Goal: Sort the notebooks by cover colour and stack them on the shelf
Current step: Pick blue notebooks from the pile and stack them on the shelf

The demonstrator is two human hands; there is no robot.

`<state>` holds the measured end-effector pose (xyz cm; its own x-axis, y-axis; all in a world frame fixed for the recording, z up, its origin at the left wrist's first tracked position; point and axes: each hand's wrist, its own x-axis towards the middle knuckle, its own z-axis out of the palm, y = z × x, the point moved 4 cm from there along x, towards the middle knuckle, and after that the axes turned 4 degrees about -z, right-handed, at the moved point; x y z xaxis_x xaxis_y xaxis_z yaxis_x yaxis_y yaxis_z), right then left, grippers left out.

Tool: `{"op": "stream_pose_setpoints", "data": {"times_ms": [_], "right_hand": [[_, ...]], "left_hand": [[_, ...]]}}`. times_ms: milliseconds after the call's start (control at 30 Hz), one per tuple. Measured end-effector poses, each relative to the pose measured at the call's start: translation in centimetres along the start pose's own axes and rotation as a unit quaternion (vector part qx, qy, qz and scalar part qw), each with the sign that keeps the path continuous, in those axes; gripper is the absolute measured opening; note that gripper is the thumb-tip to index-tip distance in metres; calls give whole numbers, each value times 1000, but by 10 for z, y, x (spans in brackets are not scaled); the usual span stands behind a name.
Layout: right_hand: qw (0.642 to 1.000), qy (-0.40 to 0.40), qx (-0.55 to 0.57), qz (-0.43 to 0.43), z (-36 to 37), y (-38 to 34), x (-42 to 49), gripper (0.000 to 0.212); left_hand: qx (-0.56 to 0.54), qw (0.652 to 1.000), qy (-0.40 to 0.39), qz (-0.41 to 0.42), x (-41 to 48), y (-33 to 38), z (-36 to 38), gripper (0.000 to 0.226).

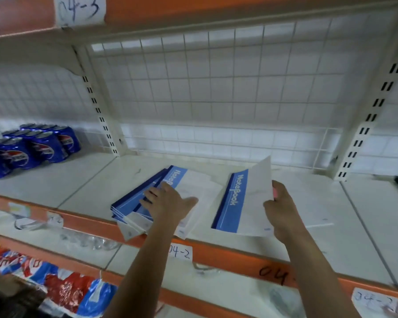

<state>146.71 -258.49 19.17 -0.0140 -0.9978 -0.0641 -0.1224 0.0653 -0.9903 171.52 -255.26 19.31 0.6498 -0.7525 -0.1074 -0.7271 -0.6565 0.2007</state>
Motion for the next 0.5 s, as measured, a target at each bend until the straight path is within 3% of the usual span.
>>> {"op": "stream_pose_setpoints", "data": {"times_ms": [233,267,333,400,500], "right_hand": [[1000,18,-1,0,2,2,-11,53],[1000,23,0,-2,1,1,-12,51],[999,32,3,-4,0,1,-13,47],[999,37,1,-4,0,0,-15,45],[999,39,24,-1,0,-3,-16,48]], "left_hand": [[5,999,13,-51,17,-14,-12,123],[16,998,43,-49,17,-15,-17,116],[10,990,139,-5,17,-13,-26,76],[-72,972,216,54,10,-7,-37,41],[-255,918,293,82,0,2,-57,33]]}}
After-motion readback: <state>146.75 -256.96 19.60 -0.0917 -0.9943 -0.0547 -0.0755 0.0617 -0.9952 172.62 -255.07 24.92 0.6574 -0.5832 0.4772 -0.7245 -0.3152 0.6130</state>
